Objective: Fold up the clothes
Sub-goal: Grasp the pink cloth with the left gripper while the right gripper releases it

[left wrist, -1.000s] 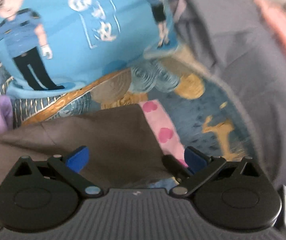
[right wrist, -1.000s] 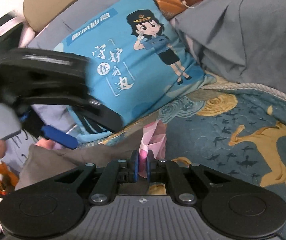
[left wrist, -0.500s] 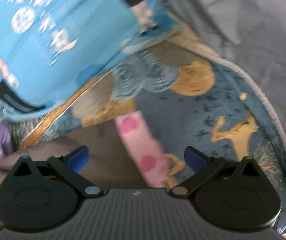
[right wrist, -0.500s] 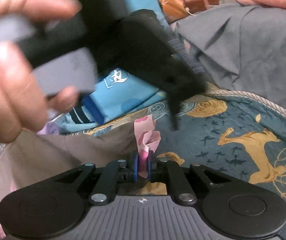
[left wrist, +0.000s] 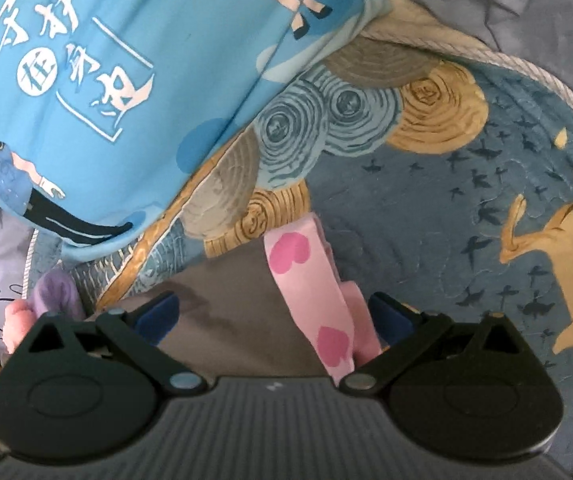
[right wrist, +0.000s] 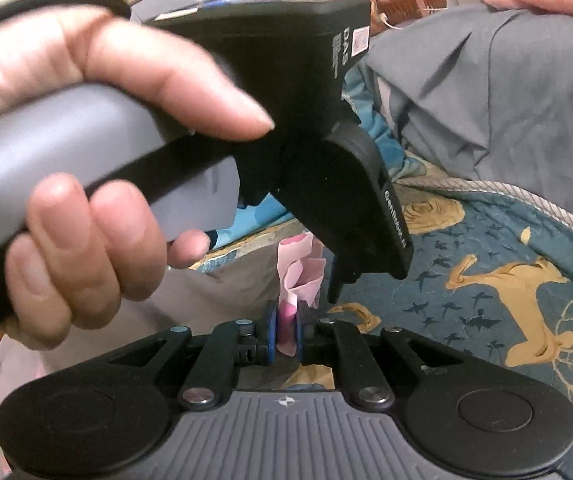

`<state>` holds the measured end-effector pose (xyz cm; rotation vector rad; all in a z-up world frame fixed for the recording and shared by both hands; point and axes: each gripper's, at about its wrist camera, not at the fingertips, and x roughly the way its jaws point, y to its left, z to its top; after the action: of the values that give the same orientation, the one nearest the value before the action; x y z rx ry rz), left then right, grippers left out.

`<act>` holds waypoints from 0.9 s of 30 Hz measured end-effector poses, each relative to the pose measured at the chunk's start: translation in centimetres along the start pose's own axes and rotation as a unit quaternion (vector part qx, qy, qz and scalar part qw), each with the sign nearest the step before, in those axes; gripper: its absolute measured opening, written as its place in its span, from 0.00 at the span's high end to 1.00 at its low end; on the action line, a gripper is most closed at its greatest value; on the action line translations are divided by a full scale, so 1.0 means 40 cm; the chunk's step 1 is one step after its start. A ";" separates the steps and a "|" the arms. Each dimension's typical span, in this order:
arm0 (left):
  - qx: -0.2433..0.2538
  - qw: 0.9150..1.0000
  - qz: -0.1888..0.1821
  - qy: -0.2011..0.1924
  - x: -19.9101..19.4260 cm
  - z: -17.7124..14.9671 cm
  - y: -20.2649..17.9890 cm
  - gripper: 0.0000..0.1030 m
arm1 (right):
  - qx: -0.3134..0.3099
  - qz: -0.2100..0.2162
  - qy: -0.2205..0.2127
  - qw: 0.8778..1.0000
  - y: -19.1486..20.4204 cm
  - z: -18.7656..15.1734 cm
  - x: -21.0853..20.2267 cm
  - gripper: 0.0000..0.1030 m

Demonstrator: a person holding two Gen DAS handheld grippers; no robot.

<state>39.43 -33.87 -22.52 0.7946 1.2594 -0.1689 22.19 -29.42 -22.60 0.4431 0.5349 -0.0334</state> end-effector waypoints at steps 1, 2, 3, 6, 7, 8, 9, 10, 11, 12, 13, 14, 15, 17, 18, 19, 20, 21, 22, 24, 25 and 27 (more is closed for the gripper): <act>0.002 1.000 0.003 -0.001 0.004 -0.001 0.000 0.06 | 0.001 0.000 0.001 1.000 0.000 0.000 0.002 0.91; 0.005 1.000 0.006 -0.001 0.007 -0.001 0.000 0.07 | 0.002 0.000 0.001 1.000 -0.001 0.000 0.003 0.91; 0.007 1.000 0.007 -0.001 0.010 -0.003 -0.001 0.08 | 0.001 -0.001 0.002 1.000 -0.001 -0.001 0.004 0.91; 0.009 1.000 0.006 -0.002 0.010 -0.003 -0.006 0.14 | -0.001 -0.002 0.003 1.000 0.000 -0.004 0.007 0.91; 0.009 1.000 0.006 -0.002 0.010 -0.003 -0.007 0.17 | -0.001 -0.002 0.004 1.000 -0.001 -0.005 0.008 0.91; 0.009 1.000 0.007 -0.003 0.010 -0.003 -0.007 0.19 | -0.002 -0.002 0.004 1.000 -0.001 -0.007 0.010 0.91; 0.007 1.000 0.007 -0.004 0.009 -0.003 -0.007 0.26 | -0.003 -0.002 0.005 1.000 -0.001 -0.008 0.010 0.91; 0.004 1.000 0.007 -0.005 0.008 -0.001 -0.007 0.32 | -0.003 -0.002 0.005 1.000 -0.001 -0.009 0.011 0.91; 0.001 1.000 0.007 -0.006 0.006 0.000 -0.006 0.36 | -0.004 -0.003 0.005 1.000 -0.001 -0.009 0.011 0.91; -0.004 1.000 0.006 -0.005 0.006 0.001 -0.002 0.45 | -0.004 -0.003 0.005 1.000 0.000 -0.010 0.011 0.91; -0.010 1.000 0.004 -0.005 0.006 0.001 0.002 0.59 | -0.005 -0.003 0.005 1.000 0.001 -0.011 0.010 0.91; -0.018 1.000 0.002 -0.004 0.008 0.001 0.008 0.67 | -0.006 -0.001 0.005 1.000 0.002 -0.013 0.010 0.91; -0.025 1.000 -0.001 -0.003 0.009 0.000 0.014 0.74 | -0.008 0.005 0.006 1.000 0.001 -0.013 0.011 0.91; -0.038 0.999 -0.007 -0.006 0.008 -0.003 0.026 0.79 | -0.012 0.008 0.006 1.000 0.002 -0.013 0.011 0.91; -0.044 0.999 -0.010 -0.009 0.006 -0.005 0.032 0.83 | -0.014 0.008 0.005 1.000 0.003 -0.014 0.010 0.91; -0.050 0.999 -0.013 -0.013 0.002 -0.006 0.036 0.83 | -0.016 0.008 0.005 1.000 0.004 -0.014 0.009 0.91; -0.058 0.998 -0.021 -0.016 -0.003 -0.008 0.044 0.84 | -0.018 0.008 0.004 1.000 0.006 -0.014 0.008 0.91; -0.065 0.997 -0.027 -0.019 -0.007 -0.008 0.051 0.85 | -0.021 0.008 0.003 1.000 0.008 -0.015 0.007 0.91; -0.073 0.996 -0.036 -0.024 -0.014 -0.010 0.062 0.85 | -0.024 0.008 0.002 1.000 0.009 -0.014 0.007 0.91; -0.093 0.994 -0.055 -0.030 -0.022 -0.015 0.087 0.85 | -0.027 0.010 -0.001 1.000 0.011 -0.012 0.005 0.91; -0.105 0.992 -0.066 -0.033 -0.025 -0.018 0.100 0.85 | -0.029 0.011 -0.002 1.000 0.012 -0.011 0.004 0.91; -0.127 0.987 -0.089 -0.041 -0.029 -0.029 0.125 0.85 | -0.036 0.013 -0.009 0.999 0.018 -0.010 -0.004 0.91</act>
<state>40.78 -29.85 -19.38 0.4524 1.2446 -0.1782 21.95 -28.60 -22.55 0.3791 0.5101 0.0065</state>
